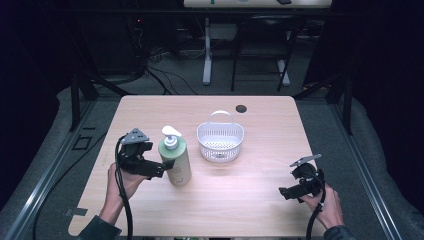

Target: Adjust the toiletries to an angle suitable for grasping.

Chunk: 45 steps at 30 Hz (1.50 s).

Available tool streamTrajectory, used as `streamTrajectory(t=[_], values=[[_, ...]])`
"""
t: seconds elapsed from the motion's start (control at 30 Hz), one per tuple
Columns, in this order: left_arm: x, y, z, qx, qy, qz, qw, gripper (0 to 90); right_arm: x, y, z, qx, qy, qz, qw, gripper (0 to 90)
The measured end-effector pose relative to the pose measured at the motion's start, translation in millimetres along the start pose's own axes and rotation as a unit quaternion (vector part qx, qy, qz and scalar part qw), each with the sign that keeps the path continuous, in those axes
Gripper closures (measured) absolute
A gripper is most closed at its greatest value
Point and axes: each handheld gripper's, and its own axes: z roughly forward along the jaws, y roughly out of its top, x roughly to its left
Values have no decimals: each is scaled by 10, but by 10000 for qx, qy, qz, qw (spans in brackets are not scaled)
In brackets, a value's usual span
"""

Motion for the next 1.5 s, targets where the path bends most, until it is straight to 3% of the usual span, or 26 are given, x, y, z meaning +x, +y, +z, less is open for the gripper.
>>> streamTrajectory(t=[0.27, 1.5], values=[[-32, 44, 39, 18, -38, 92, 9999, 0, 13, 6, 5, 10, 24, -4, 10000, 0], [-23, 201, 136, -233, -24, 101, 9997, 0, 4, 1, 10, 39, 40, 14, 10000, 4]])
